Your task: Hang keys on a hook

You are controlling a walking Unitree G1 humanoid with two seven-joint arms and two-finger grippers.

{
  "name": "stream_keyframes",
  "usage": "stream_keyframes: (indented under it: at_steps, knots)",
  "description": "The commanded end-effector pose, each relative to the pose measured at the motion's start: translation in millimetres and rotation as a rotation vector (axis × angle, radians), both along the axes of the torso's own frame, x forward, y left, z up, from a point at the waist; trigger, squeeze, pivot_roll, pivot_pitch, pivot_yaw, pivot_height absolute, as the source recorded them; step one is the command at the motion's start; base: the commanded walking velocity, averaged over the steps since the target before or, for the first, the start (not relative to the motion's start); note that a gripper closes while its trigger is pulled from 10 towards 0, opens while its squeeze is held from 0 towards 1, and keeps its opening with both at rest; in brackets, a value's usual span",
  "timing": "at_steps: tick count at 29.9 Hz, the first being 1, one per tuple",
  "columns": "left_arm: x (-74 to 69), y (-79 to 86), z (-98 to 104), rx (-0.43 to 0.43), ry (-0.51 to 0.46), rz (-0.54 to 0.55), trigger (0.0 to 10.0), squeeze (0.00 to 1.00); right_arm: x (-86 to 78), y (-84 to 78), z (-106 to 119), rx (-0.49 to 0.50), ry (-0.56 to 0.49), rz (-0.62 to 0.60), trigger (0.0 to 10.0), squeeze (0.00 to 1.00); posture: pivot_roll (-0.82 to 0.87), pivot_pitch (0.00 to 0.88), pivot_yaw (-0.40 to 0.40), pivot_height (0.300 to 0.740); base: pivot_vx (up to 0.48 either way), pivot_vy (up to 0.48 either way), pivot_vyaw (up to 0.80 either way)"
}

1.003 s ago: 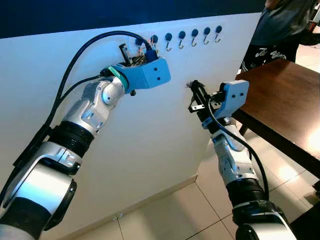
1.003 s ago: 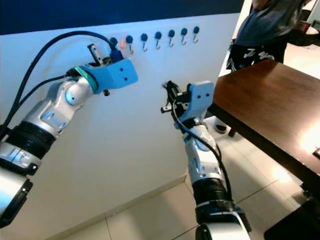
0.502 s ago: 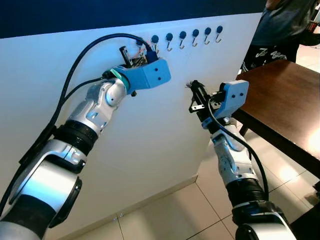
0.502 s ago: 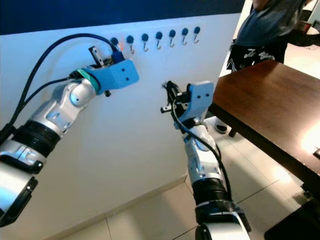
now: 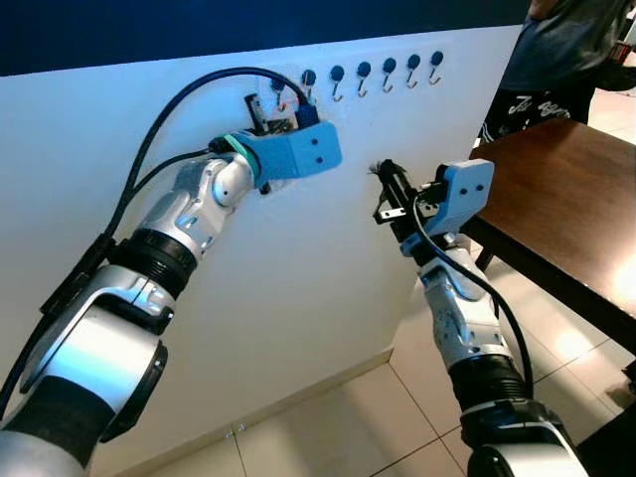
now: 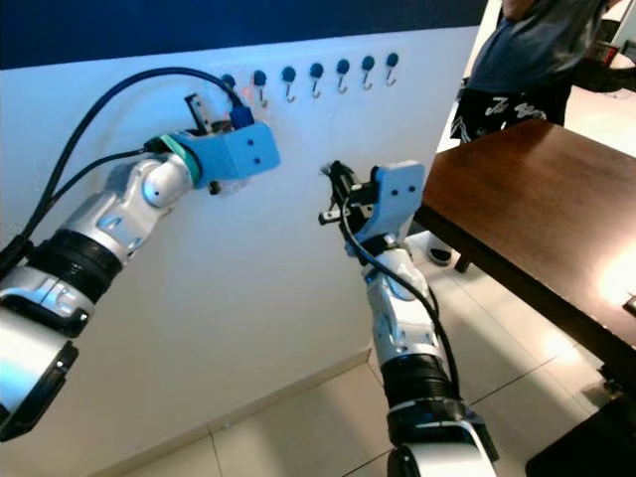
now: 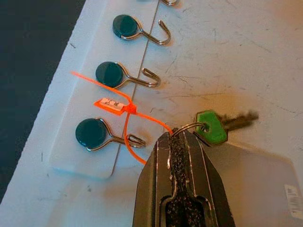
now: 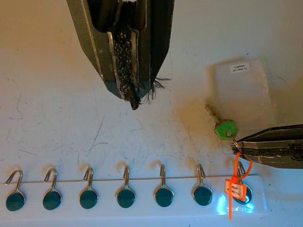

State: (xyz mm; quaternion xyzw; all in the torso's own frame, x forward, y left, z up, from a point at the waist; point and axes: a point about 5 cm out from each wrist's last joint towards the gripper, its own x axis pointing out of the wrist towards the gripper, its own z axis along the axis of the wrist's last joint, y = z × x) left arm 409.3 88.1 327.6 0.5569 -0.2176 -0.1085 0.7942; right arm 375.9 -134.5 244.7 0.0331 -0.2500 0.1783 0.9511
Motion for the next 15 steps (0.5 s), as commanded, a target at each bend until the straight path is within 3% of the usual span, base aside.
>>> stream_keyframes:
  at_steps: [1, 9, 15]
  knots:
    - [1.1, -1.8, -1.1, 0.024, 0.018, -0.004, 10.0, 0.0, -0.3, 0.7, -2.3, 0.01, 0.009, 0.003, 10.0, 0.0, 0.06, 0.0, 0.093, 0.74, 0.0, 0.0, 0.0]
    - [2.4, -3.1, -5.7, 0.07, 0.059, -0.017, 10.0, 0.0, -0.8, -1.3, -3.1, 0.011, 0.012, -0.003, 10.0, 0.0, 0.07, 0.004, 0.093, 0.74, 0.0, 0.0, 0.0]
    - [6.4, 3.5, 10.6, 0.069, 0.023, 0.034, 10.0, 0.0, -0.4, -0.1, -2.7, 0.012, 0.012, 0.0, 10.0, 0.0, 0.07, 0.003, 0.093, 0.74, 0.0, 0.0, 0.0]
